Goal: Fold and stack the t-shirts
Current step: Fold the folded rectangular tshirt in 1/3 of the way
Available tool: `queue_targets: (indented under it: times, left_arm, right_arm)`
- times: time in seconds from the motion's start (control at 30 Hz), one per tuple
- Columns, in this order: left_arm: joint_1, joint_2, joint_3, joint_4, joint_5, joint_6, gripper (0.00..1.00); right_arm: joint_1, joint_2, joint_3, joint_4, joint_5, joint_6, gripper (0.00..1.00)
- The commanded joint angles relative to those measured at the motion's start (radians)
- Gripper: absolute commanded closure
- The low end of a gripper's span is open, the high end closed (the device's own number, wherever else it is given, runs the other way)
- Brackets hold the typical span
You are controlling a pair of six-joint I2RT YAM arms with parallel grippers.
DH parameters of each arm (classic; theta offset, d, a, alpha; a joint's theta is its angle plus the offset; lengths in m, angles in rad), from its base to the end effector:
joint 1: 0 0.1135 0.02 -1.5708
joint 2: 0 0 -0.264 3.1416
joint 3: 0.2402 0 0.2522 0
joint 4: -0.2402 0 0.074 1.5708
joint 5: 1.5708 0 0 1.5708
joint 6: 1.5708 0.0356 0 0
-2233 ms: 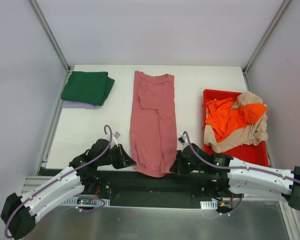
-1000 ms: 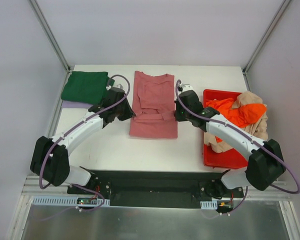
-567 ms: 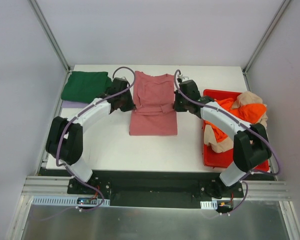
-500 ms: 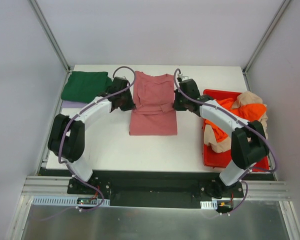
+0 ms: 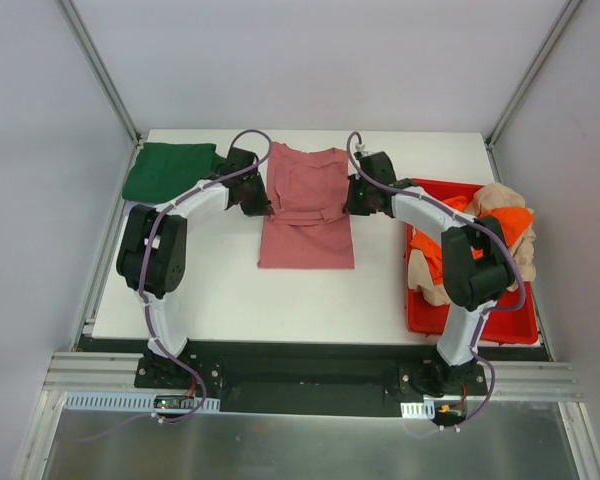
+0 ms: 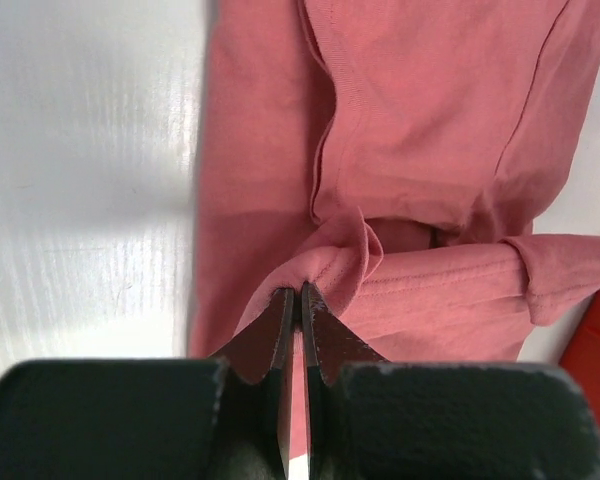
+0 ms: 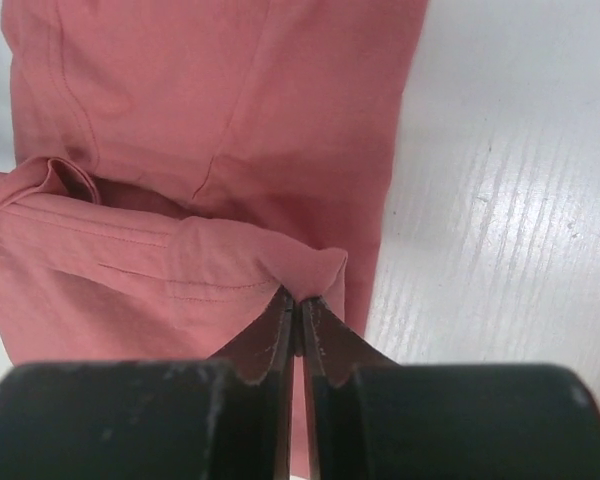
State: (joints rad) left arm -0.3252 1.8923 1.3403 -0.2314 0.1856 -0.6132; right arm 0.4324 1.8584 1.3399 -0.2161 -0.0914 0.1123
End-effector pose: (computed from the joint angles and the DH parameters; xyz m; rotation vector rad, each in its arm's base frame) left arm 0.3965 -0.1406 0.2097 -0.2566 2.4267 -0.6604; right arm 0.3787 0.1784 0.2240 -0.4184 2.2944 0.3814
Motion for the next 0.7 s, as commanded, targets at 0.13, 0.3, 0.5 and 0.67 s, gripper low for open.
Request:
queue_targets:
  times: [0.13,0.3,0.5,0.67]
  left_arm:
    - [0.023,0.030,0.048,0.001,0.051,0.030,0.87]
    - [0.041,-0.028,0.031,-0.006,0.071,0.030,0.34]
    - [0.041,-0.222,-0.104,-0.006,0.026,0.013,0.01]
    - [0.040,-0.387,-0.297,-0.003,0.009,-0.034,0.01]
  right_arm:
    - [-0.030,0.031,0.061,0.024,-0.047,0.036,0.82]
    - [-0.034,0.006,0.087,-0.020,-0.076,0.027,0.50]
    - [-0.008,-0.145,-0.071,0.038,-0.152,0.041,0.07]
    - [0.071,-0.177,-0.130,0.081,-0.243,0.049,0.04]
